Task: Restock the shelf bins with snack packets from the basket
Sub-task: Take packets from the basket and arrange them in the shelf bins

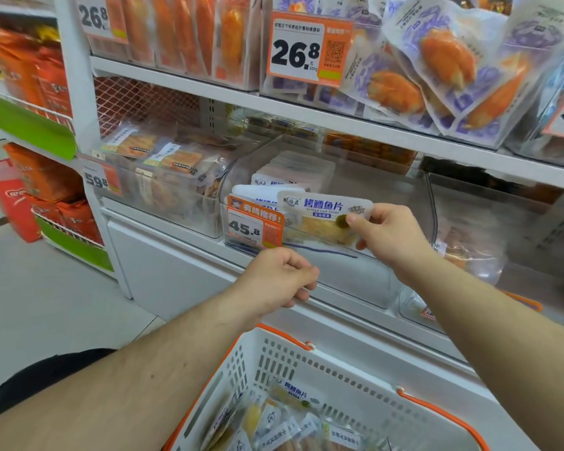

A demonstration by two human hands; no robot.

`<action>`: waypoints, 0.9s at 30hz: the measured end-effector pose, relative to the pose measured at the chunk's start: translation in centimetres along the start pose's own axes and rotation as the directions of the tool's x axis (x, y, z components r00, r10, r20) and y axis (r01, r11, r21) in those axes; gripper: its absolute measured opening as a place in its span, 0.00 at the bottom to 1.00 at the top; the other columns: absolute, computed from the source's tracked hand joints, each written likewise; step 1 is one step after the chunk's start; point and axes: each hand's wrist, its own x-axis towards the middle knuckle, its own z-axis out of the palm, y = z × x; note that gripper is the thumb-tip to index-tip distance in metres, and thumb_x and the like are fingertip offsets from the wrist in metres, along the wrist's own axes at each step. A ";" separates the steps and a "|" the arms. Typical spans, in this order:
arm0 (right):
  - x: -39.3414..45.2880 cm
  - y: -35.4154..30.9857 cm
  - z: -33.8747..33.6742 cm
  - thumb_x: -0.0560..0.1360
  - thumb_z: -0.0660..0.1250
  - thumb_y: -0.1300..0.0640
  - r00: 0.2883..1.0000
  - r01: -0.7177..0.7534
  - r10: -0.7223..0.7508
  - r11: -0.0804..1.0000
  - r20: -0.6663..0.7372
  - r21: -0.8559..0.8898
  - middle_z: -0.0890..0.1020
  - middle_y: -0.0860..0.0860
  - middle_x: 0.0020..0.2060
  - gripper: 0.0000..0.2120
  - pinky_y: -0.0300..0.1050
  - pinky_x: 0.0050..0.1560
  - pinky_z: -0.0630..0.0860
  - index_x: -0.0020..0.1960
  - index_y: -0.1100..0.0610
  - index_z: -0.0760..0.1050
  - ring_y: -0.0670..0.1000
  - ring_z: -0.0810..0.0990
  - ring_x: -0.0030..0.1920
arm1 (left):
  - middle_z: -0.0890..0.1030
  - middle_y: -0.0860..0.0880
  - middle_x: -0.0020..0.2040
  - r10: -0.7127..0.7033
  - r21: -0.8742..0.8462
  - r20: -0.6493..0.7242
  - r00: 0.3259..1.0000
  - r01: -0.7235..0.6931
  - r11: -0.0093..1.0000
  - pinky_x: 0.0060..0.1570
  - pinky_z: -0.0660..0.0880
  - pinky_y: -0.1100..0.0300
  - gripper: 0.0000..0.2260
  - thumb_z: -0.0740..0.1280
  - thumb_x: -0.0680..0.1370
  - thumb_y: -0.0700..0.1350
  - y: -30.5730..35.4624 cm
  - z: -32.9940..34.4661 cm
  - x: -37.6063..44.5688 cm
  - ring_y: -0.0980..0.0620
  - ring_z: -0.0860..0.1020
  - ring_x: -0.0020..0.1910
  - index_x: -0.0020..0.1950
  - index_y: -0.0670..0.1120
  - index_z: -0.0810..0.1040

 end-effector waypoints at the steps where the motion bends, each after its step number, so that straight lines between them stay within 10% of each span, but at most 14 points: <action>1: 0.3 0.1 0.4 0.78 0.68 0.50 0.999 -0.022 0.023 0.999 0.036 -0.026 0.83 0.50 0.33 0.12 0.43 0.35 0.73 0.39 0.54 0.81 0.44 0.78 0.28 | 0.84 0.50 0.41 -0.001 0.002 0.005 1.000 0.001 1.000 0.38 0.76 0.62 0.04 0.69 0.78 0.45 0.0 0.1 0.0 0.55 0.80 0.36 0.48 0.45 0.78; 11: 2.6 -2.9 4.2 0.81 0.63 0.53 0.889 -0.106 0.169 0.980 0.427 -0.167 0.85 0.53 0.42 0.10 0.51 0.56 0.80 0.46 0.58 0.78 0.52 0.86 0.44 | 0.84 0.50 0.41 -0.004 0.000 0.040 0.999 0.004 1.000 0.40 0.76 0.60 0.03 0.69 0.79 0.45 0.2 0.3 -0.1 0.55 0.80 0.37 0.48 0.46 0.78; 27: 3.1 -4.8 6.7 0.83 0.57 0.53 0.769 -0.048 0.217 0.957 0.601 -0.285 0.86 0.51 0.50 0.14 0.51 0.61 0.77 0.56 0.57 0.80 0.49 0.84 0.51 | 0.85 0.48 0.44 -0.019 0.039 0.061 0.998 0.017 0.999 0.40 0.76 0.61 0.02 0.69 0.78 0.43 -0.1 0.6 0.2 0.56 0.81 0.37 0.47 0.46 0.79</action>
